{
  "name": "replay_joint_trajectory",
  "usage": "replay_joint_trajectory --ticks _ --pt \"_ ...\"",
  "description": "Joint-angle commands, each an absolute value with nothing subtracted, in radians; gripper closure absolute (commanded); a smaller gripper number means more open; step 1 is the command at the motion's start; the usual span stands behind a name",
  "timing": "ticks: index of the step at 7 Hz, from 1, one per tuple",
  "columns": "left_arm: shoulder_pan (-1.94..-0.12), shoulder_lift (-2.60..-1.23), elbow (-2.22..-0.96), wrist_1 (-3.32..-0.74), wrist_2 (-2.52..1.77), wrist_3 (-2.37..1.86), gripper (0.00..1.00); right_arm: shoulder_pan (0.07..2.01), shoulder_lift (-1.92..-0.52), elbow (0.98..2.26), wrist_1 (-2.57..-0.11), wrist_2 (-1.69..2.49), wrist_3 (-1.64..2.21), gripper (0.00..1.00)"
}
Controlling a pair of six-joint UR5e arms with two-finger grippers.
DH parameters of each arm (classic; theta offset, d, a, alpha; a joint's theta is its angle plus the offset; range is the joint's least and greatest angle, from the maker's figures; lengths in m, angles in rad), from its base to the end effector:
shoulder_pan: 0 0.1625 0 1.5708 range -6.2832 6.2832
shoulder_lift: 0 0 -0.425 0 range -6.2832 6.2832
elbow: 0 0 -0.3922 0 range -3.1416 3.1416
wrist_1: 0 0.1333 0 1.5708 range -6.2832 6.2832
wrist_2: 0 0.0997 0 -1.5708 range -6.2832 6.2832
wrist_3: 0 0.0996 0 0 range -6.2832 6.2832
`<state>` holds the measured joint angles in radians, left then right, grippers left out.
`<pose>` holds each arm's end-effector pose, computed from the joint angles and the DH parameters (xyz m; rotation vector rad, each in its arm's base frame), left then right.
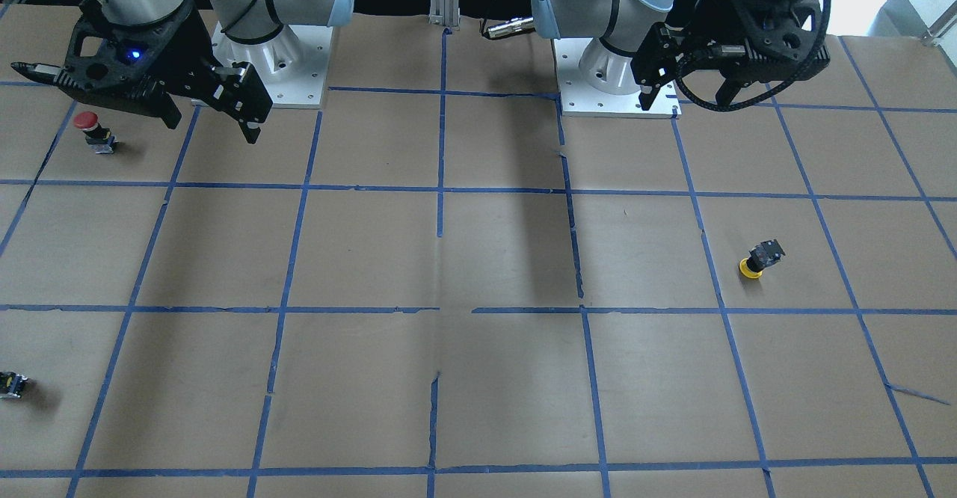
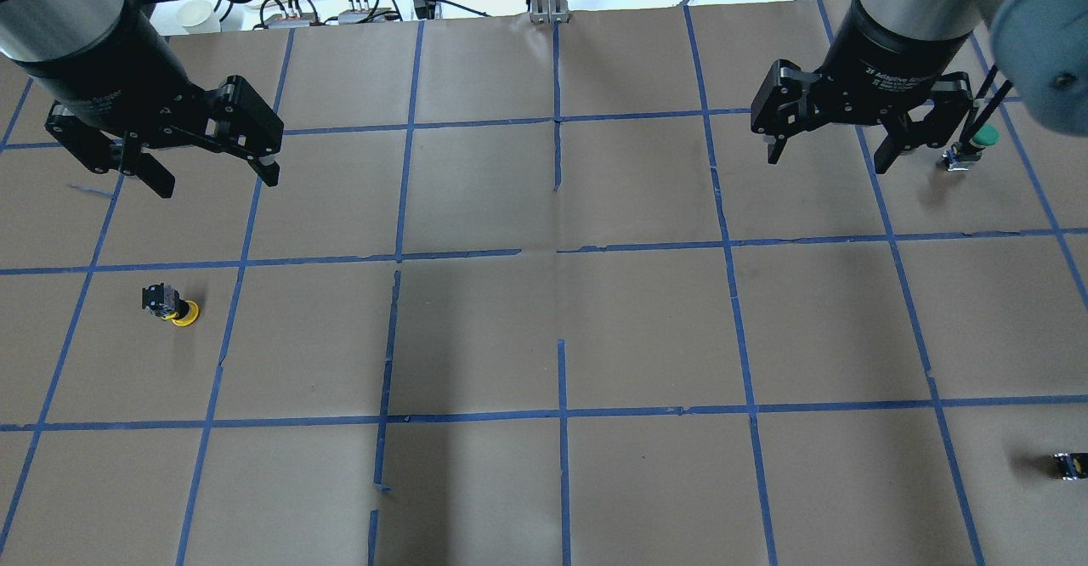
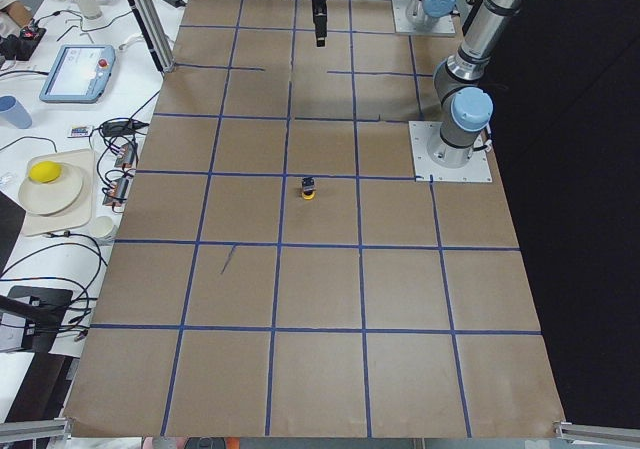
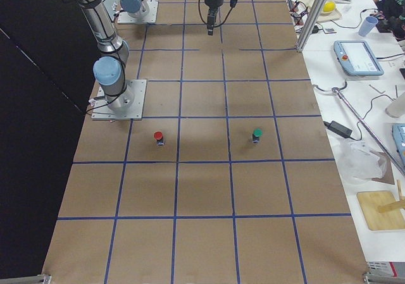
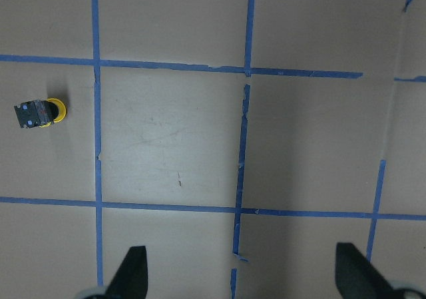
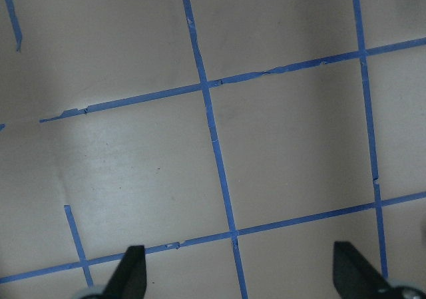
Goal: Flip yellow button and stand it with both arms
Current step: 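Move the left gripper toward the yellow-capped button block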
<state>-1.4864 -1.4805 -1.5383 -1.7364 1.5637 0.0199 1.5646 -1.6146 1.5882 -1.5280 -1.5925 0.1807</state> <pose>-0.0959 -0.4560 0.5300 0.1012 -3.1299 -0.0664 0.1282 -0.4723 0.4962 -0.2907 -3.1049 -0.0225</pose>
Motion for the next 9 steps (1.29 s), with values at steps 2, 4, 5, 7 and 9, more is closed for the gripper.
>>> replay_joint_trajectory --ticks 2,4,5,7,9 --pt "-1.486 -1.480 -1.543 -1.733 1.565 0.021 0.01 1.565 -1.621 1.589 -1.526 -1.591 0.179 0.00" --pt "-1.438 -1.464 -1.535 -1.733 1.577 0.021 0.01 1.565 -1.623 1.589 -1.528 -1.589 0.179 0.00" --pt "-1.369 -1.454 -1.539 -1.746 1.589 0.088 0.01 1.565 -1.623 1.589 -1.528 -1.589 0.179 0.00" --pt "-1.264 -1.471 -1.575 -1.744 1.595 0.249 0.01 1.565 -1.623 1.589 -1.528 -1.591 0.179 0.00" --pt "-1.171 -1.497 -1.656 -1.703 1.629 0.419 0.01 1.565 -1.624 1.589 -1.529 -1.585 0.179 0.00"
